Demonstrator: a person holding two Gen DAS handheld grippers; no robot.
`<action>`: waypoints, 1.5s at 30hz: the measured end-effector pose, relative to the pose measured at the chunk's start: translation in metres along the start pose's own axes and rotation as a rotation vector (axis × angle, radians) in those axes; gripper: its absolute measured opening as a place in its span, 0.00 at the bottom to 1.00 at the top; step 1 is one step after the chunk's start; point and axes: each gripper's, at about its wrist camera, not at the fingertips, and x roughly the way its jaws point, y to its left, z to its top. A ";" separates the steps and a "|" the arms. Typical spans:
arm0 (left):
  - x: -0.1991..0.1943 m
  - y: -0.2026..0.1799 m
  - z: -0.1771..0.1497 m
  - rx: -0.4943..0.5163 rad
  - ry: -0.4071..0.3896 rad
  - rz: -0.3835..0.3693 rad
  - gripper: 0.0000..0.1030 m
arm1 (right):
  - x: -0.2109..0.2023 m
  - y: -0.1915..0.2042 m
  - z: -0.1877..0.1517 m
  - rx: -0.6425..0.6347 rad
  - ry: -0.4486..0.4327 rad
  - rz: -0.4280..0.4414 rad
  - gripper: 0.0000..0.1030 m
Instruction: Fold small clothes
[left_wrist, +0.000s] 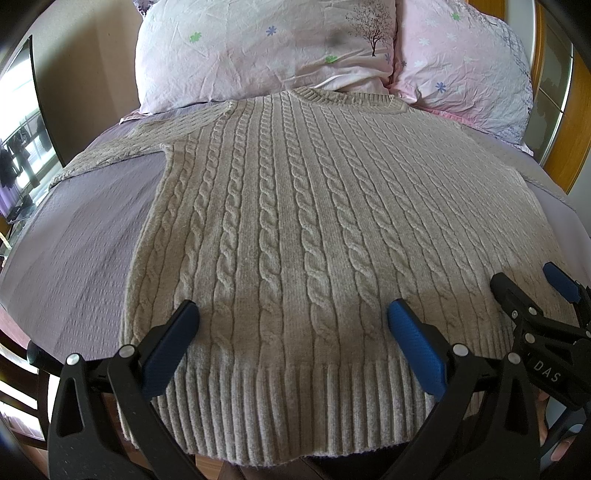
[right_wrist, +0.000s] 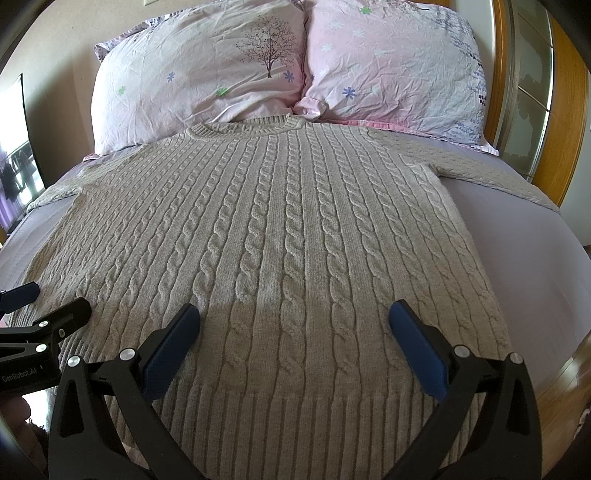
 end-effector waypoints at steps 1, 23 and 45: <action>0.000 0.000 0.000 0.000 0.000 0.000 0.98 | 0.000 0.000 0.000 0.000 0.000 0.000 0.99; -0.002 0.001 0.002 0.018 -0.010 -0.003 0.98 | 0.001 -0.006 0.000 -0.063 -0.012 0.067 0.99; -0.009 0.128 0.107 -0.179 -0.375 -0.157 0.98 | 0.097 -0.479 0.105 1.202 -0.060 -0.102 0.45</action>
